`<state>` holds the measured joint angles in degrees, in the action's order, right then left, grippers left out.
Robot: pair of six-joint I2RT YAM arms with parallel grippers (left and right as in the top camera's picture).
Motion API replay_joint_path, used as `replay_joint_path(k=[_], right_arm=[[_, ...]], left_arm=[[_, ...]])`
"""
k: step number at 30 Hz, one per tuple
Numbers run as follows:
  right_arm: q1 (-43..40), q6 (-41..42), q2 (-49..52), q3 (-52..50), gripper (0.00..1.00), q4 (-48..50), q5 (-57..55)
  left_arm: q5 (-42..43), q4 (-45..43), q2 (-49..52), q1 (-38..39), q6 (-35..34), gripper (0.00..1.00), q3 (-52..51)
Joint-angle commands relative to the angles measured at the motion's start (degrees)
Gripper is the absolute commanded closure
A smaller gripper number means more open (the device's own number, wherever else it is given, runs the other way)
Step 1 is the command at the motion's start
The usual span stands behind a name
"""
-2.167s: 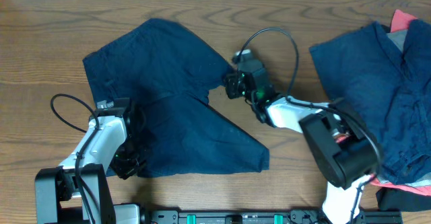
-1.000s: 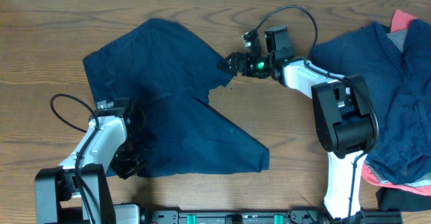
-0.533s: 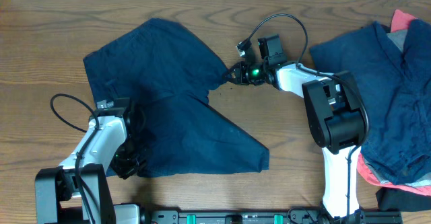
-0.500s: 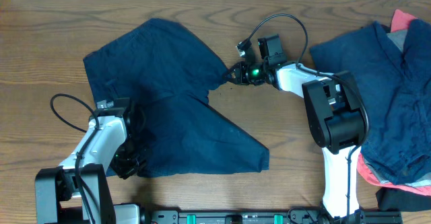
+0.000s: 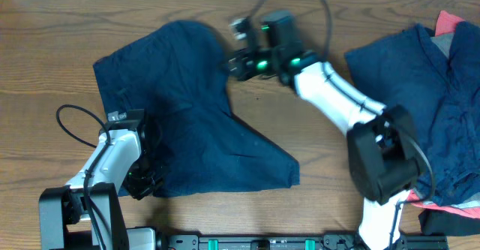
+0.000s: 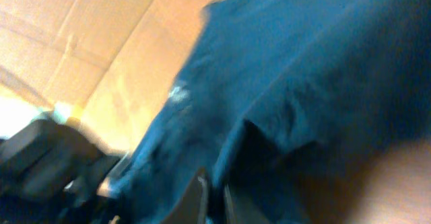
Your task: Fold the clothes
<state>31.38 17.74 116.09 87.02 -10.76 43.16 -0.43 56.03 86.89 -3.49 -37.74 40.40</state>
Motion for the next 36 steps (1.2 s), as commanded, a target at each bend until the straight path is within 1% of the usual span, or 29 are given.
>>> replay_joint_path(k=[1,2,3,5,7,9,11,13,18,21,23,25,29,33,36], right_arm=[[7.2,-6.8,1.0,-0.5,0.9,-5.8,-4.3],[9.0,-7.9,1.3,-0.5,0.87,-8.2,-7.3],[11.3,-9.4,1.6,-0.5,0.78,-11.3,-12.1],[14.3,-10.4,1.9,-0.5,0.46,-15.1,-21.0],[16.3,-10.3,2.0,-0.5,0.39,-17.2,-29.0],[17.1,-9.3,1.9,-0.5,0.25,-17.8,-35.8],[16.6,-6.9,1.5,-0.5,0.21,-17.7,-39.8],[15.4,-5.8,0.9,-0.3,0.19,-17.6,-41.1],[9.6,-3.8,-2.7,-0.3,0.17,-16.8,-40.6],[5.1,-3.8,-4.6,-0.3,0.16,-16.4,-38.0],[1.9,-3.8,-4.8,-0.3,0.15,-16.3,-34.1],[-1.6,-3.8,-4.0,-0.5,0.16,-15.6,-26.4],[-5.9,-3.5,-0.5,-0.5,0.17,-12.7,-12.7],[-7.1,-3.4,4.7,-0.5,0.16,-7.1,-2.0],[-6.8,-2.5,8.3,-0.5,0.16,-1.6,3.3]], left_arm=[[-1.1,0.0,-0.4,0.0,-0.9,0.93,-0.2],[-1.1,0.0,-0.4,0.0,-0.9,0.94,-0.2],[-1.1,0.0,-0.4,0.0,-0.9,0.93,-0.2],[-1.1,0.0,-0.4,0.0,-0.9,0.93,-0.2],[-1.1,0.0,-0.4,0.0,-0.9,0.93,-0.2],[-1.1,0.0,-0.4,0.0,-0.9,0.93,-0.2],[-1.1,0.0,-0.4,0.0,-0.9,0.93,-0.2],[-1.1,0.0,-0.4,0.0,-0.9,0.93,-0.2],[-1.1,-0.2,-0.4,0.0,-0.9,0.93,-0.2],[-1.1,-0.4,-0.4,0.0,-0.9,0.93,-0.2],[-1.1,-0.4,-0.4,0.0,-0.9,0.93,-0.2],[-1.1,-0.5,-0.4,0.0,-0.9,0.93,-0.2],[-1.1,-0.7,-0.4,0.0,-0.9,0.93,-0.2],[-1.1,-0.7,-0.4,0.0,-0.9,0.93,-0.2],[-1.1,-0.9,-0.4,0.0,-0.9,0.93,-0.2]])
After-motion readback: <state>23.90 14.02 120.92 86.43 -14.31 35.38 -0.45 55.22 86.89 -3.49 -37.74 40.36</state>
